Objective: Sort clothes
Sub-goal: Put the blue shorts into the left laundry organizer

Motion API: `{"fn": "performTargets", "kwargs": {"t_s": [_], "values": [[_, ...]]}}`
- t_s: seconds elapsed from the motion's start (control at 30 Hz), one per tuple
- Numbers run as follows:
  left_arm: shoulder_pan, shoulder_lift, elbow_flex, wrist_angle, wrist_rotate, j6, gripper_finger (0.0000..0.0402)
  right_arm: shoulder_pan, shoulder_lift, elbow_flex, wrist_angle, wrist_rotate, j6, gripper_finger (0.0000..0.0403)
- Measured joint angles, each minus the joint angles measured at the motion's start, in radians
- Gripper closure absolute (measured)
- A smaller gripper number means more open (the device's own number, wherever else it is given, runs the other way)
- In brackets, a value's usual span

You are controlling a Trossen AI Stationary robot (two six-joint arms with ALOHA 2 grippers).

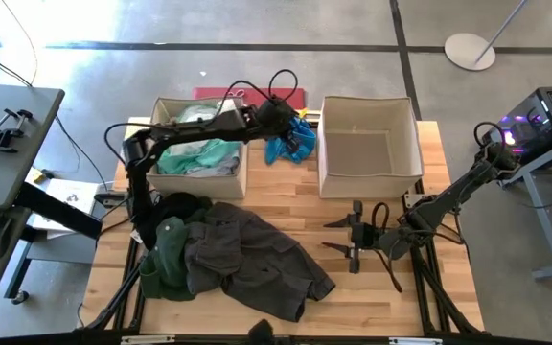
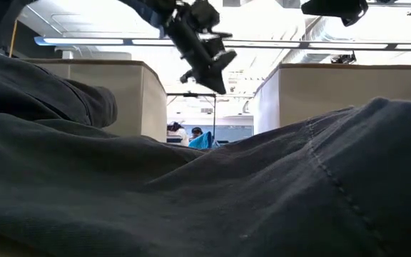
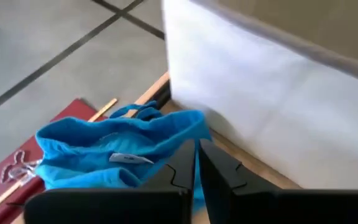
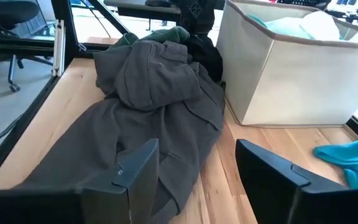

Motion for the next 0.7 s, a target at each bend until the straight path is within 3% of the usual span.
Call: {"fn": "performTargets", "kwargs": {"t_s": [0.3,0.5,0.7], "values": [[0.054,0.171,0.0,0.035,-0.01,-0.079,0.0281,0.0,0.0,0.0,-0.044,0.0,0.044,0.0202],[0.073,0.237,0.0,0.047,-0.114,-0.087,0.0207,0.0,0.0,0.0,-0.042,0.0,0.042,0.0202],[0.063,0.242,0.0,0.067,-0.132,-0.087,0.017,0.0,0.0,0.0,-0.042,0.0,0.043,0.0202]]}}
